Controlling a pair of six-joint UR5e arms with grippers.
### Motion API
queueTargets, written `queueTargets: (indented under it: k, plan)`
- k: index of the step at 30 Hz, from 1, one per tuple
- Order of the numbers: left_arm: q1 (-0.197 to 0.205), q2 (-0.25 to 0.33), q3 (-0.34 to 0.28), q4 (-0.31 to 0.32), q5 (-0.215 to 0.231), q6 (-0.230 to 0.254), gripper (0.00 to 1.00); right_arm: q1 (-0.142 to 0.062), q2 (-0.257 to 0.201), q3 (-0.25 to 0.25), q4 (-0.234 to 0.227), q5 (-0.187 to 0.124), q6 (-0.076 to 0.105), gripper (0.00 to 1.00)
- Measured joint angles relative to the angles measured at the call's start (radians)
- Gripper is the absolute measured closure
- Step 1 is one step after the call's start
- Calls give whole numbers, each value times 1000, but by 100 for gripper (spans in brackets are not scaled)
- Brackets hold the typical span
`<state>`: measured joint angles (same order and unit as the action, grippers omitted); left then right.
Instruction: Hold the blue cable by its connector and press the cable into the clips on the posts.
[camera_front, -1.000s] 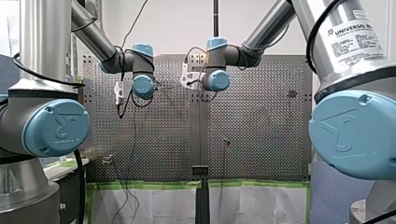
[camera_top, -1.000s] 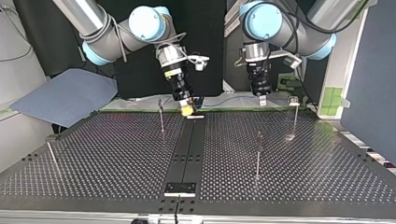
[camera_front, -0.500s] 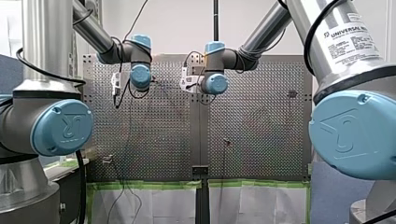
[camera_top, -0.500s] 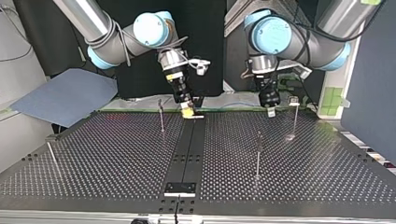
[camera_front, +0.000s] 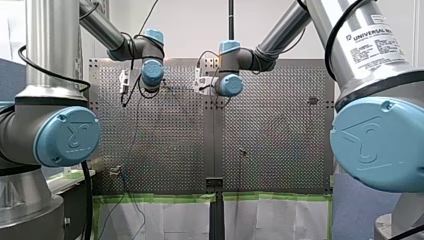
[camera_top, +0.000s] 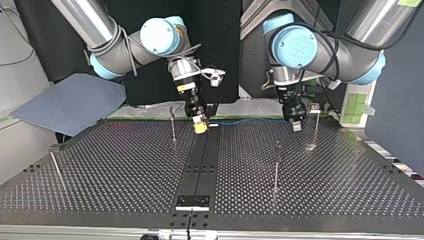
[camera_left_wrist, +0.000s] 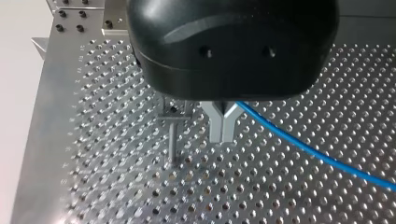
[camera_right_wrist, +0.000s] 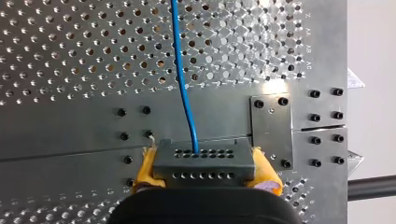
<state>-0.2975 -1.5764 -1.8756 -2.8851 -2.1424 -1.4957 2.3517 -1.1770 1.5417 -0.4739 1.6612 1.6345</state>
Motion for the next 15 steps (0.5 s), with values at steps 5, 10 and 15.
queueTargets:
  k: [5,10,15]
  plan:
    - [11,2,1,-48,10,-15,100,1,3,-29,23,-4,0,100]
    - [20,-1,1,-51,47,-27,100,10,19,-64,56,-14,-2,100]
    - [30,10,1,-16,66,-50,100,23,41,-115,99,-18,-2,100]
